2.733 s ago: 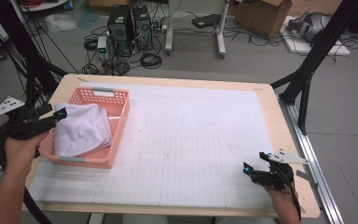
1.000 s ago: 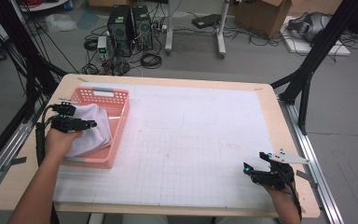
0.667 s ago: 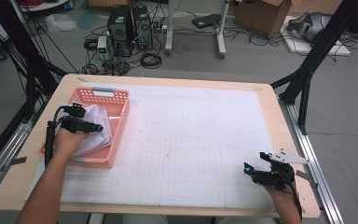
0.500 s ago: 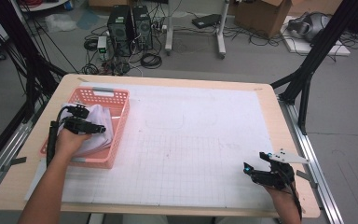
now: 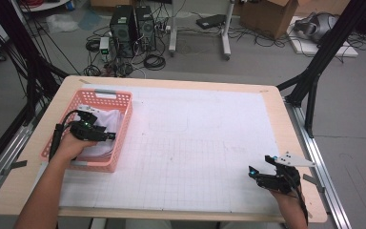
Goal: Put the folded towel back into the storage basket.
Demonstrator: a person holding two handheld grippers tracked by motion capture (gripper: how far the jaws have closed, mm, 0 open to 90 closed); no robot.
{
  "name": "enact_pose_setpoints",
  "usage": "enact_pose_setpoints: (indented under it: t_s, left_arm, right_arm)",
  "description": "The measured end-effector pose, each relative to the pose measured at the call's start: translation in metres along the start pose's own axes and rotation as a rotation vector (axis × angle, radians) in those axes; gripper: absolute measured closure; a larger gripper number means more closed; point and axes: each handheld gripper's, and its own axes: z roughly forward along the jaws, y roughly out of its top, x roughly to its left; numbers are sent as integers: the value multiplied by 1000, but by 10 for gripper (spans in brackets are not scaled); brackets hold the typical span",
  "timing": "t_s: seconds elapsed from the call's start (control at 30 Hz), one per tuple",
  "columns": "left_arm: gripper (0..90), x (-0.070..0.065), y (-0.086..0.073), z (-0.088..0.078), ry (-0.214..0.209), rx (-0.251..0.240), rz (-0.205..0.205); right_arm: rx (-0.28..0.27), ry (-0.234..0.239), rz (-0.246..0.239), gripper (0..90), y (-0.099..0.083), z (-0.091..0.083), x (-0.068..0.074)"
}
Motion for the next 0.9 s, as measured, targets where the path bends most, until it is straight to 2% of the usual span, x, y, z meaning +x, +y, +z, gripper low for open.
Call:
enact_pose_setpoints:
  t_s: [0.07, 0.1, 0.13, 0.17, 0.2, 0.23, 0.27, 0.3, 0.33, 0.37, 0.4, 0.43, 0.5, 0.6, 0.7, 0.73, 0.77, 0.8, 0.9]
  left_arm:
    - [339, 4, 1, -10, 71, -87, -52]
    - [338, 4, 1, -10, 71, -87, -52]
    - [344, 10, 1, -19, 132, -142, -97]
    - [350, 14, 1, -22, 166, -144, -119]
    - [352, 17, 0, -23, 195, -136, -140]
    - [352, 17, 0, -23, 195, -136, -140]
    - [354, 21, -1, -24, 218, -123, -161]
    - [371, 25, -4, -22, 267, -74, -200]
    - [386, 25, -4, -22, 267, -74, -200]
    - [386, 28, -5, -19, 291, -52, -204]
    - [387, 28, -5, -19, 291, -52, -204]
    - [388, 30, -5, -14, 313, -33, -214]
    - [385, 31, -6, -7, 336, -5, -197]
    - [375, 32, -6, -2, 346, 11, -176]
    - [374, 33, -6, -2, 343, 2, -188]
    - [371, 33, -6, -7, 324, -25, -197]
    - [358, 33, -6, -7, 324, -25, -197]
    - [339, 31, -6, -14, 292, -84, -196]
    - [334, 25, -6, -30, 243, -241, -188]
  right_arm:
    - [0, -2, 5, 195, 0, -1, -1]
    - [2, -3, 8, 195, -1, -1, -1]
    - [4, -3, 8, 195, -1, -1, -1]
    - [2, -3, 8, 195, -1, 0, -1]
    - [4, -2, 5, 196, -1, 0, -1]
    - [4, -2, 5, 196, -1, 0, -1]
    - [4, 0, 1, 195, 0, 0, 0]
    - [6, 0, 2, 195, 0, 1, 0]
    - [5, 0, 1, 195, 0, 1, 0]
    - [7, 2, 3, 196, -1, 1, 0]
    - [10, 1, 2, 196, -1, 1, 0]
    - [11, 1, 1, 196, -1, 2, 0]
    - [15, 3, 3, 195, -1, 2, 1]
    - [17, 2, -2, 196, -2, 3, 0]
    - [17, 4, 4, 196, -2, 2, 0]
    - [14, 3, 2, 196, -2, 2, -1]
    - [13, 2, 1, 196, -2, 2, -1]
    - [10, 3, 2, 196, -2, 1, 0]
    - [9, 1, 3, 195, -2, 0, -1]
